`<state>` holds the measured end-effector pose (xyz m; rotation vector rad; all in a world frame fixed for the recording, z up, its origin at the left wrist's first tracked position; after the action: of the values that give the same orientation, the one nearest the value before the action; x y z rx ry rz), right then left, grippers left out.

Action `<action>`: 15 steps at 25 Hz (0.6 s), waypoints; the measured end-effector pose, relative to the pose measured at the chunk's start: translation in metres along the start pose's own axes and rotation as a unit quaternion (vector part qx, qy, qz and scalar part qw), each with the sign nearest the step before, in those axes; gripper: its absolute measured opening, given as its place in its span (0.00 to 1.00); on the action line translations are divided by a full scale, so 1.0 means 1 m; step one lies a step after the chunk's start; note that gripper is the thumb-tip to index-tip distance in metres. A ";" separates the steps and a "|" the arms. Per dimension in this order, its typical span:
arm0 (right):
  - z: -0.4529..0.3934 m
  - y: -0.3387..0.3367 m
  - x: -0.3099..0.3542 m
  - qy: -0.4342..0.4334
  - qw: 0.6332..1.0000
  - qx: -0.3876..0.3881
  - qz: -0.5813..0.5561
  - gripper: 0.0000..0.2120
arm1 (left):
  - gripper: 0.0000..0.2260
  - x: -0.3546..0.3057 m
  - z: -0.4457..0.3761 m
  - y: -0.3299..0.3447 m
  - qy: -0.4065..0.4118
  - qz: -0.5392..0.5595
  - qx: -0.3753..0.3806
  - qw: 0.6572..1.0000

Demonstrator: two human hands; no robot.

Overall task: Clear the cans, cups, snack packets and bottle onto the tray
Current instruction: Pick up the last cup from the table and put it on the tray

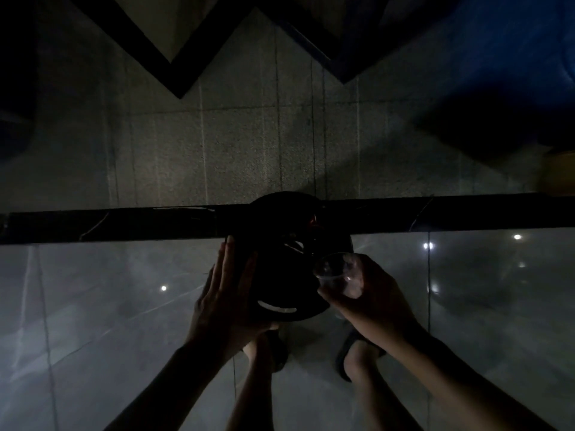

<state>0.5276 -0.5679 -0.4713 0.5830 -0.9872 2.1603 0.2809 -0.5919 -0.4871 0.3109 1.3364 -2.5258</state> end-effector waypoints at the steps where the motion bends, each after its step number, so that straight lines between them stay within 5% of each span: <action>1: 0.001 0.004 0.005 -0.017 1.000 -0.007 0.006 0.30 | 0.62 0.002 0.003 0.000 0.004 -0.010 0.006 1.000; 10: -0.052 0.048 0.025 -0.005 0.999 -0.041 0.015 0.32 | 0.60 0.009 -0.001 0.015 -0.008 -0.013 0.000 1.000; 15: -0.042 0.060 0.014 0.057 0.995 0.065 0.054 0.40 | 0.58 0.011 -0.002 0.019 -0.011 -0.046 -0.009 0.999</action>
<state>0.4692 -0.5584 -0.5162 0.4702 -0.8382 2.3396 0.2769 -0.6021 -0.5069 0.2228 1.3958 -2.5811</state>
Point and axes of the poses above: each hand's wrist, its own z-axis away from the middle knuckle, its own y-axis out of the palm, x = y × z, the point moved 2 cm from there along -z, towards the middle knuckle, and after that the axes turned 6 degrees about -y, right-handed, at the moved point
